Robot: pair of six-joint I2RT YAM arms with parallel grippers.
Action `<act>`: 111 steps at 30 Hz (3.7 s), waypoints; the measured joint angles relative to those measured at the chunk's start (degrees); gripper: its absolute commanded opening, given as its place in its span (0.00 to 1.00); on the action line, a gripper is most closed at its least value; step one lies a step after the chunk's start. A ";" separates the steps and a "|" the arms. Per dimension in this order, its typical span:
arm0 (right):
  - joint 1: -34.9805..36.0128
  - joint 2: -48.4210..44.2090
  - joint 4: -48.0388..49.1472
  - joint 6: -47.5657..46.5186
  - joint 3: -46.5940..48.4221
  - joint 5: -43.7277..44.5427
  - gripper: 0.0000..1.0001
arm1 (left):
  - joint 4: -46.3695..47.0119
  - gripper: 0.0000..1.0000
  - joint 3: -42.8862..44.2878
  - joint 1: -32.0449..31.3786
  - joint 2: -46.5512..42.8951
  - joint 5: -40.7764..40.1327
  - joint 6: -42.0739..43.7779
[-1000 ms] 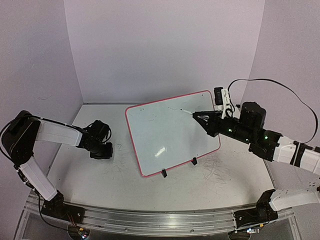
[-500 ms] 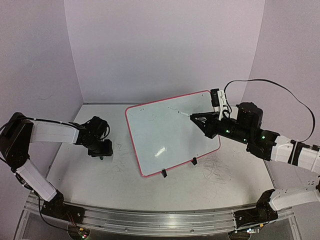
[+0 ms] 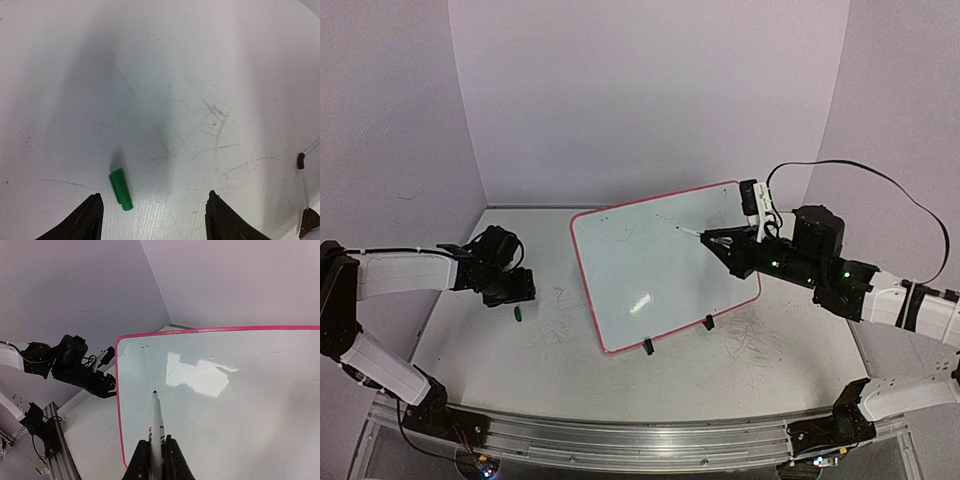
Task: Write a sentence on the whiteboard
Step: Put down the pen cap at the corner of the board, then hold the whiteboard at the center of the board, then write a sentence on the whiteboard.
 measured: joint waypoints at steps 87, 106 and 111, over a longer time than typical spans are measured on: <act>17.13 35.85 -17.37 -25.41 37.40 15.50 0.00 | 61.93 0.02 -8.69 0.82 3.02 48.95 1.46; 17.81 37.46 -17.68 -25.38 37.40 18.07 0.00 | 61.93 0.00 -8.68 0.82 3.02 48.95 1.94; 17.92 38.18 -17.86 -25.38 37.50 18.10 0.00 | 61.93 0.00 -8.70 0.82 3.02 48.95 1.94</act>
